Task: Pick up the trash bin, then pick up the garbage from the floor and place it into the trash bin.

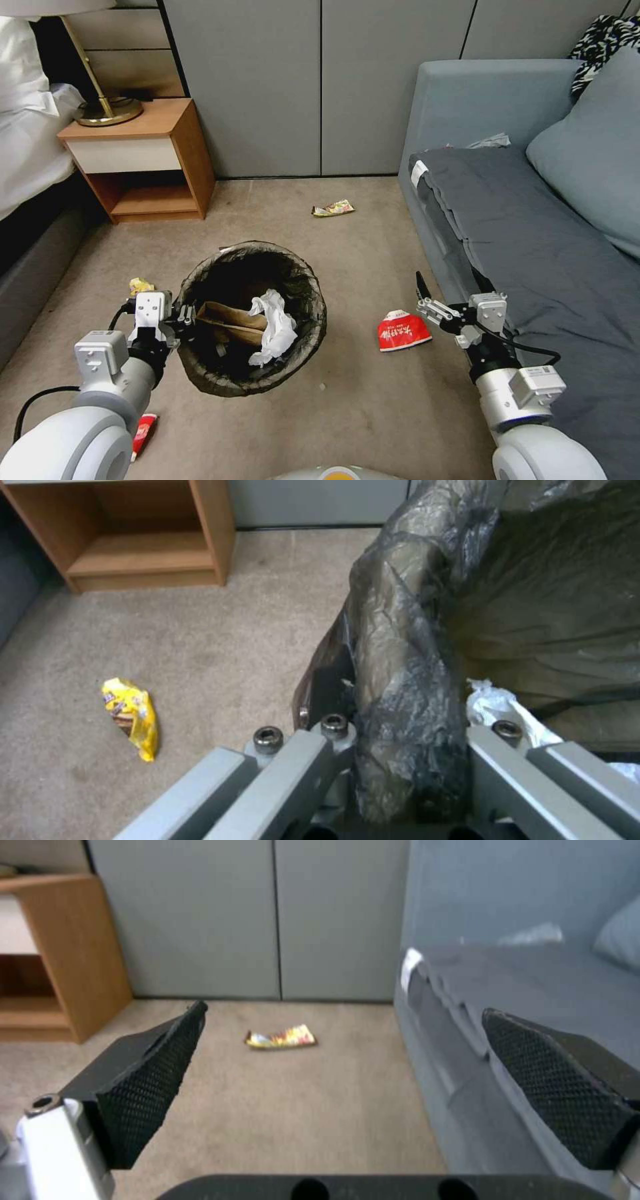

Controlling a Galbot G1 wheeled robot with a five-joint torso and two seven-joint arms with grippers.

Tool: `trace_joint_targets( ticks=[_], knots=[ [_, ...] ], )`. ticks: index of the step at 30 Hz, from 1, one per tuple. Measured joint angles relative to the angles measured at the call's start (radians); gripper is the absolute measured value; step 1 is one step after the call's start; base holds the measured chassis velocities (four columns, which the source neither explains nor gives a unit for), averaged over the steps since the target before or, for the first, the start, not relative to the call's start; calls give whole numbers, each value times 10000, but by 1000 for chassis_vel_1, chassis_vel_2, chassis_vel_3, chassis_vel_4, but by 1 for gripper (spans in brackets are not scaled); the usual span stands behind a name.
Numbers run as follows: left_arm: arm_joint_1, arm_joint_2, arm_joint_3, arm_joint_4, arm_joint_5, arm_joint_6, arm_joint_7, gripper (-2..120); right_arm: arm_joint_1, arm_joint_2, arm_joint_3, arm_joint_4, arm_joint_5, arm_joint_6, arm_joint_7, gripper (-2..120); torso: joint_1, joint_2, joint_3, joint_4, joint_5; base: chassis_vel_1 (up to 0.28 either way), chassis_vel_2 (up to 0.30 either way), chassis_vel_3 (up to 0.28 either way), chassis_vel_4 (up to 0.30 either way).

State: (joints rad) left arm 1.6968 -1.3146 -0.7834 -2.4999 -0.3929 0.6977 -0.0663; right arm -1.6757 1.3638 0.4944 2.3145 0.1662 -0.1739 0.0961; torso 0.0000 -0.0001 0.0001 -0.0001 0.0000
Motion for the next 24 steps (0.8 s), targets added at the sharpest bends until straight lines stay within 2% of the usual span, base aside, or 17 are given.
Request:
trace_joint_targets(
  ticks=[7,9,10,12,13,14,17,24],
  knots=[
    [101,-35,-51,0,5,0,-25,1,668,-265,-473,-816,931,-515,834,100,0,1,-1,1,1,0,0,0,0],
    [165,-122,-56,0,29,0,-45,1,1351,-464,-917,-1638,1822,-824,1290,100,0,1,-1,-1,0,0,0,0,0],
    [165,-122,-56,0,29,0,-45,1,1351,-464,-917,-1638,1822,-824,1290,100,0,1,-1,-1,0,0,0,0,0],
    [201,-158,-56,0,58,-21,-47,1,1858,-518,-1237,-2121,2595,-1134,1837,100,0,1,0,2,0,0,0,0,0],
    [225,-165,-65,0,75,-34,-50,1,2293,-523,-1522,-2493,3367,-1480,2466,100,0,1,0,2,1,0,0,0,0],
    [225,-165,-65,0,75,-34,-50,1,2293,-523,-1522,-2493,3367,-1480,2466,100,0,1,0,2,1,0,0,0,0],
    [263,-133,-93,0,94,-52,-55,1,3024,-485,-1829,-3297,4529,-1952,3298,100,0,1,0,2,-3,0,0,0,0],
    [280,-114,-110,0,126,-82,-56,1,4230,-345,-2153,-4895,5817,-2121,3894,100,0,0,0,0,-1,0,0,0,0]
  ],
)
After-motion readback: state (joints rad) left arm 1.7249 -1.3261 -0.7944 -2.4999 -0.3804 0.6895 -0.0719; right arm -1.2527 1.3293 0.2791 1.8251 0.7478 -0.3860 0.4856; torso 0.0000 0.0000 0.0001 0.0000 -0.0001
